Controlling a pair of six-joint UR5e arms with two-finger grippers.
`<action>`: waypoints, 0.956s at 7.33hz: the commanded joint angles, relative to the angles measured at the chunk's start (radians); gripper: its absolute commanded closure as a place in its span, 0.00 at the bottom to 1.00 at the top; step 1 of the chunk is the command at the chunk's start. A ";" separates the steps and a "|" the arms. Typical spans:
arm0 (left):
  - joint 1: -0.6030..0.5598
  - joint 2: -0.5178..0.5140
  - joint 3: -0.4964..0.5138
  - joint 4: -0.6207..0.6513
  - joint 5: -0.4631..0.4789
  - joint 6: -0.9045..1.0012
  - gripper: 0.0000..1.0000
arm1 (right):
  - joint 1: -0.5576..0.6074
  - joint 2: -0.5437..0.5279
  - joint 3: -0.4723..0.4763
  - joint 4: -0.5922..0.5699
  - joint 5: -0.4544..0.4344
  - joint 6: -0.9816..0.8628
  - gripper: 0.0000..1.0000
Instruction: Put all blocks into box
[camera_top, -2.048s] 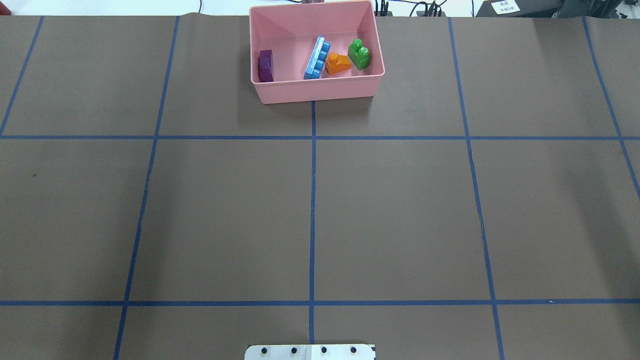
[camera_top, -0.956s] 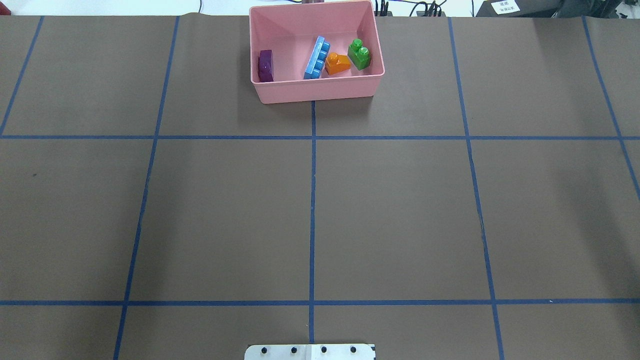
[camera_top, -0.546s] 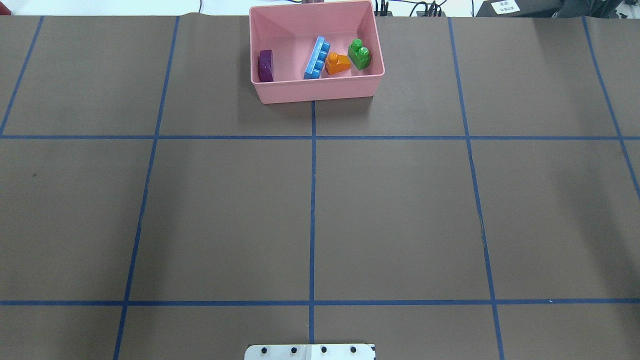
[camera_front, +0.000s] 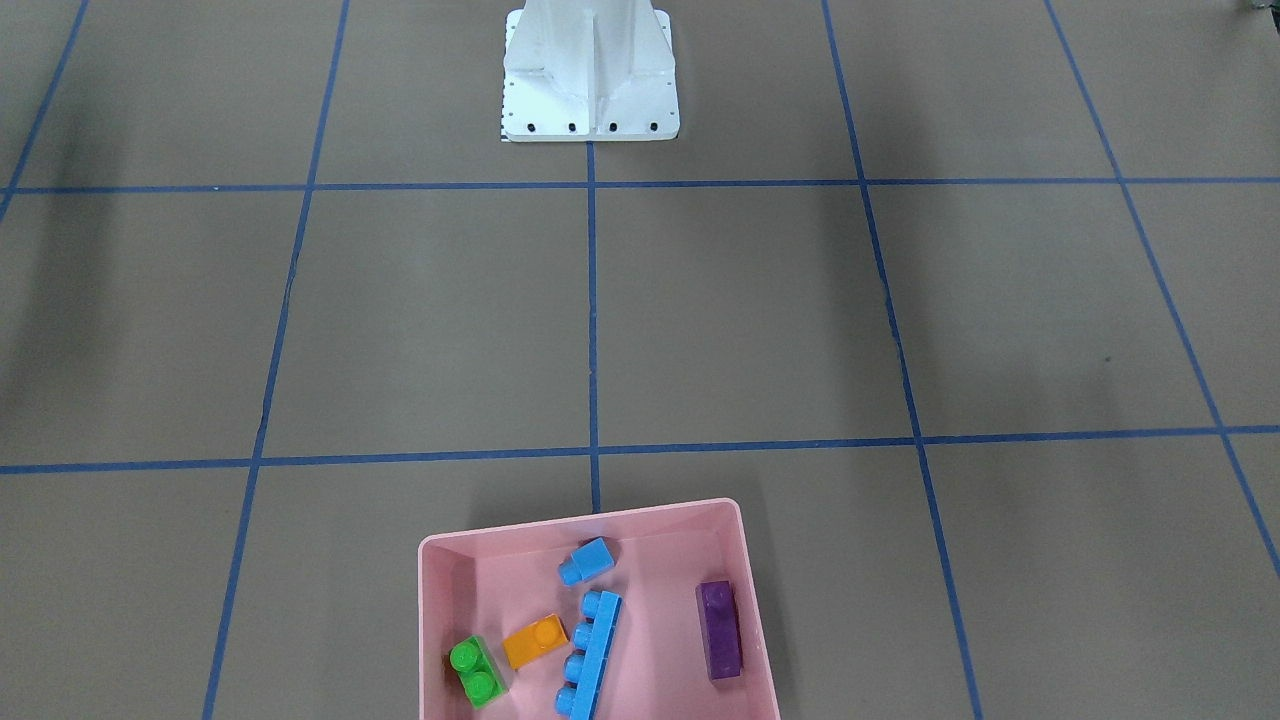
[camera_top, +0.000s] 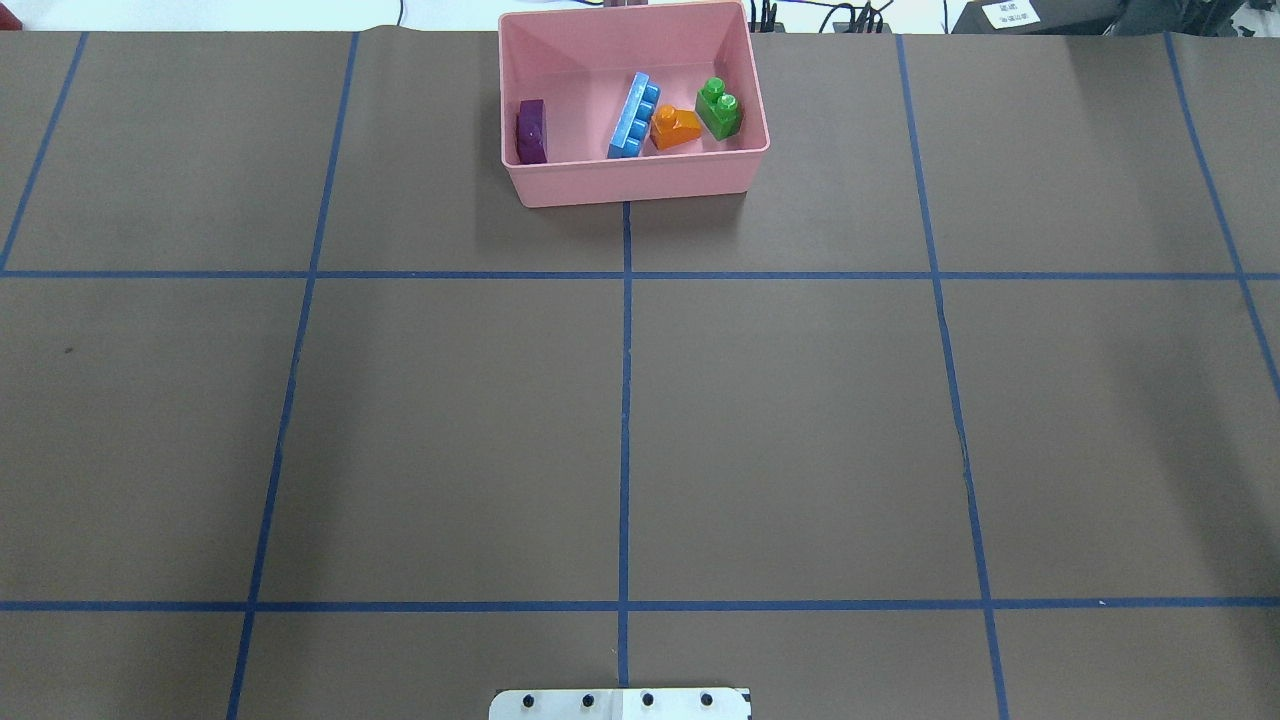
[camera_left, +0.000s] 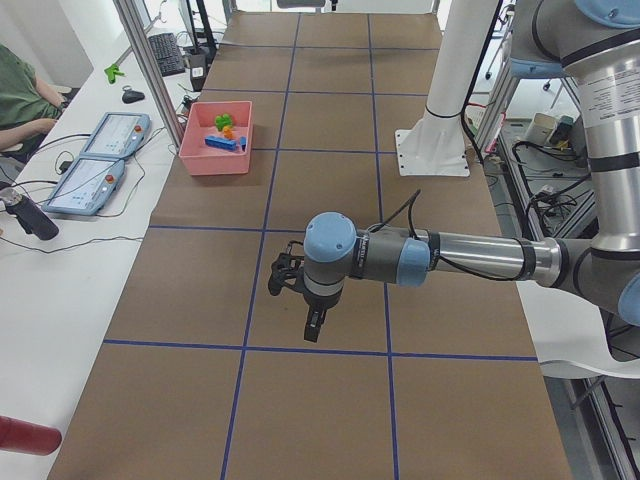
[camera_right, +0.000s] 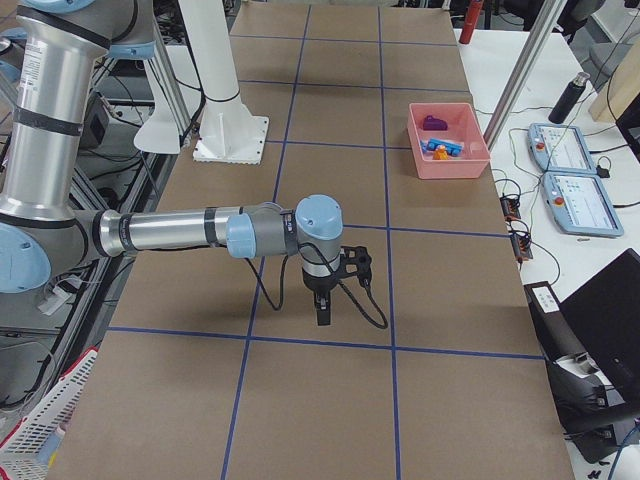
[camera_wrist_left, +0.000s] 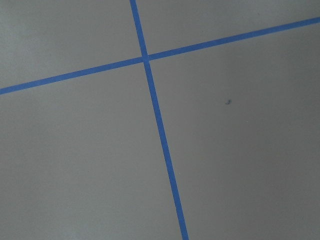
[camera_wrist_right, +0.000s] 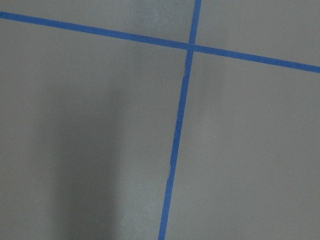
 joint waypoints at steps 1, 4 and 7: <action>-0.001 0.000 0.001 0.000 0.000 0.001 0.00 | 0.000 -0.003 0.000 0.000 0.040 -0.002 0.00; 0.000 0.000 0.008 0.000 0.000 0.001 0.00 | 0.000 -0.004 0.000 0.001 0.043 -0.002 0.00; 0.000 0.002 0.011 0.001 0.000 -0.001 0.00 | 0.000 -0.004 0.000 0.001 0.043 -0.004 0.00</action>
